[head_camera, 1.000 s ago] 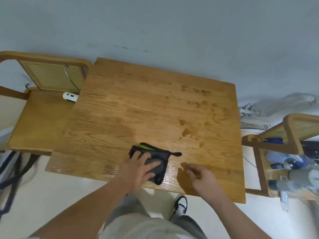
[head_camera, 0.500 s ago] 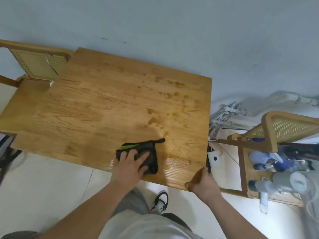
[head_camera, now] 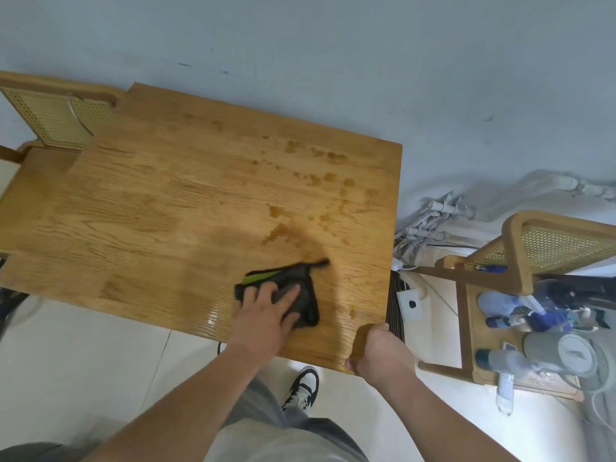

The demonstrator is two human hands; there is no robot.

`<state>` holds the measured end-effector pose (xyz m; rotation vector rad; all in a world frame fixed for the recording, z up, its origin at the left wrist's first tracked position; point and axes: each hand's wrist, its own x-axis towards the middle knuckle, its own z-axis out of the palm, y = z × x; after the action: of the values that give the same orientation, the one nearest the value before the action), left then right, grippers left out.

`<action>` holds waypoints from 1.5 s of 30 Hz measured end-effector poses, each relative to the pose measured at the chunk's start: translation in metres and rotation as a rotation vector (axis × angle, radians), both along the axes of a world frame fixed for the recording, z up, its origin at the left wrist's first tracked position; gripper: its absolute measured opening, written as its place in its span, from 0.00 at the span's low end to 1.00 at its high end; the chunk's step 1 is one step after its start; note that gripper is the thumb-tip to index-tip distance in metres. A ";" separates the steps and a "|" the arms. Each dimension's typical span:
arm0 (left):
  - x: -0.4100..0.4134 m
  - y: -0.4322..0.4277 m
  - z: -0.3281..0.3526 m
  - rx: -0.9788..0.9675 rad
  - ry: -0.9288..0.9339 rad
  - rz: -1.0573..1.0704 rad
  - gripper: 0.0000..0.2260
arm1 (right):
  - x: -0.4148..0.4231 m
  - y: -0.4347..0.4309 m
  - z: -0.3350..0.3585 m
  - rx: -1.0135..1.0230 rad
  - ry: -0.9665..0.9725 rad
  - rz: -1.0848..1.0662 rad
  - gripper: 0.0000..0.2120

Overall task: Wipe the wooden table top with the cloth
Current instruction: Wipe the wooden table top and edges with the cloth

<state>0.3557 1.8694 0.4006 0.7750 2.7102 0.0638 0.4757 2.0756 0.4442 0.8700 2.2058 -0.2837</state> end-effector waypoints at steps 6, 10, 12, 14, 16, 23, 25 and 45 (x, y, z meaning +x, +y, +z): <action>0.068 0.031 0.008 0.023 -0.106 -0.213 0.26 | -0.008 0.005 0.007 0.026 0.001 0.073 0.26; 0.017 0.038 0.011 0.009 -0.118 -0.485 0.24 | -0.005 0.007 0.005 -0.018 -0.034 0.017 0.44; -0.005 0.067 0.015 -0.036 -0.079 -0.286 0.25 | -0.005 0.008 0.009 -0.078 -0.045 -0.045 0.49; -0.001 0.100 0.017 -0.049 -0.081 -0.128 0.25 | -0.003 0.009 0.012 -0.156 -0.005 -0.146 0.47; 0.027 0.117 0.012 -0.026 -0.076 -0.185 0.26 | 0.002 0.014 0.012 -0.236 0.085 -0.256 0.36; -0.021 0.122 0.003 -0.032 -0.029 -0.749 0.25 | 0.057 0.046 0.022 -0.590 0.292 -0.932 0.25; -0.025 0.139 0.008 -0.040 -0.047 -0.459 0.25 | 0.069 0.044 0.018 -0.476 0.358 -0.997 0.19; 0.062 0.009 -0.001 0.184 -0.051 -0.461 0.21 | 0.012 0.027 0.022 -0.237 0.412 -0.366 0.24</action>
<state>0.4175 1.8784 0.3999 1.4091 2.4331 0.2234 0.4881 2.1025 0.4663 1.1564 2.2998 -0.9540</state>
